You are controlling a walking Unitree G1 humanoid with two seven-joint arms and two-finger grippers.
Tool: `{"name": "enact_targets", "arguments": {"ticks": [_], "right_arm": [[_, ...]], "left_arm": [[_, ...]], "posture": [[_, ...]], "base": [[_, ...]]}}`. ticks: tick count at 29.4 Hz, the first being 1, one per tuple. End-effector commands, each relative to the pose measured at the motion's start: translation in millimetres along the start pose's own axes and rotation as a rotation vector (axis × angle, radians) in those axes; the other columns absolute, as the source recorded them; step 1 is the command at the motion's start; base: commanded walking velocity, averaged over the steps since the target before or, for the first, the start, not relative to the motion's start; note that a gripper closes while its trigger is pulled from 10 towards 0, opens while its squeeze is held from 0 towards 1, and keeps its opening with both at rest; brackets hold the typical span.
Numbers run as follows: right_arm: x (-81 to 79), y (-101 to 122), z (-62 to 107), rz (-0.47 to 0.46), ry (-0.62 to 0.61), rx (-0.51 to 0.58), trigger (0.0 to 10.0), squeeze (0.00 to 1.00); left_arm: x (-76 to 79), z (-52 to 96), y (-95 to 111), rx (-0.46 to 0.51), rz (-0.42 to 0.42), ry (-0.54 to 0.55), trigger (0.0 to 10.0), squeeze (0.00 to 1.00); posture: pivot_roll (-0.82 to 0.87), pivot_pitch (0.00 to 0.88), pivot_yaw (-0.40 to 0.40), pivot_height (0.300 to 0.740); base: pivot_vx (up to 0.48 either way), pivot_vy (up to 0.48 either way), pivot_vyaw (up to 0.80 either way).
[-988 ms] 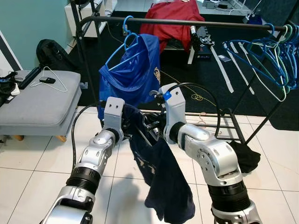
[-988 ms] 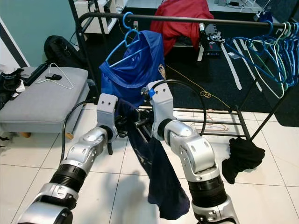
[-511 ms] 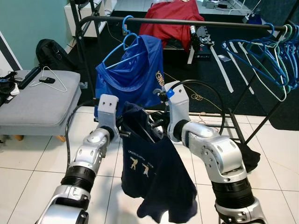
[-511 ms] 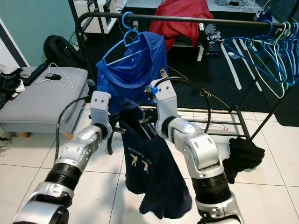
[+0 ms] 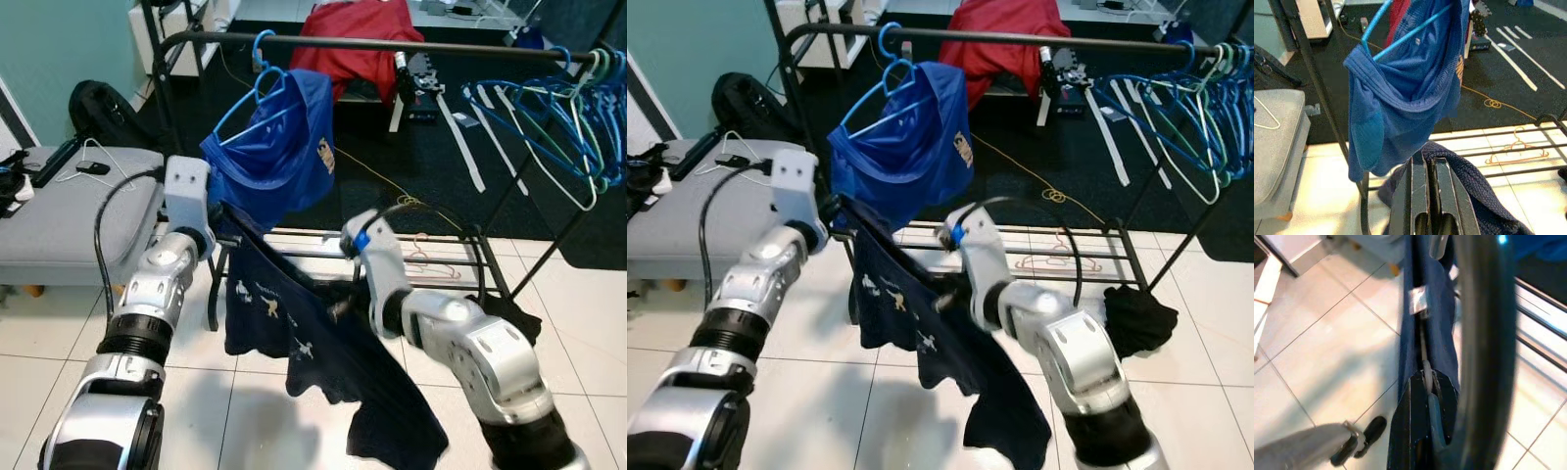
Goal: Hang hanger
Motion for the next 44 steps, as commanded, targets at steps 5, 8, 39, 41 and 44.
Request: {"name": "enact_targets", "arguments": {"ticks": [5, 8, 39, 41, 44], "right_arm": [[-16.2, 20, 13.3, 0.036, 0.130, 0.141, 10.0, 0.00], [-22.3, 39, 21.9, 0.079, 0.168, 0.240, 10.0, 0.00], [-27.6, 14, 19.0, 0.290, -0.063, 0.180, 10.0, 0.00], [-28.0, 15, 20.1, 0.280, -0.079, 0.194, 10.0, 0.00], [-15.1, 37, 25.3, 0.290, -0.233, 0.337, 10.0, 0.00]], "left_arm": [[4.1, 0.1, -8, -0.024, -0.077, -0.030, 0.0, 0.00], [14.6, 0.3, -14, -0.041, -0.099, -0.069, 0.0, 0.00], [13.9, -5.4, -24, -0.056, -0.108, -0.061, 0.0, 0.00], [12.3, -7.0, -21, -0.052, -0.110, -0.055, 0.0, 0.00], [20.0, -8.8, -17, -0.042, -0.109, -0.094, 0.0, 0.00]], "posture": [[-0.08, 0.202, -0.002, 0.740], [-0.08, 0.199, 0.000, 0.740], [-0.06, 0.222, 0.028, 0.740], [-0.06, 0.223, 0.031, 0.740], [-0.06, 0.223, 0.033, 0.740]], "base": [[0.000, 0.000, 0.00], [0.000, 0.000, 0.00], [0.000, 0.000, 0.00], [0.000, 0.000, 0.00], [0.000, 0.000, 0.00]]}}
Point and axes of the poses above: a point about 5 cm out from each wrist's last joint towards the gripper, its own z axis pointing back from the gripper into the wrist, its own y axis along the axis of the wrist's last joint, x = y × z, the point moved 5 cm from there along -z, pointing out of the wrist towards the gripper, and after that the axes turned 7 degrees about -z, right-handed, at the moved point
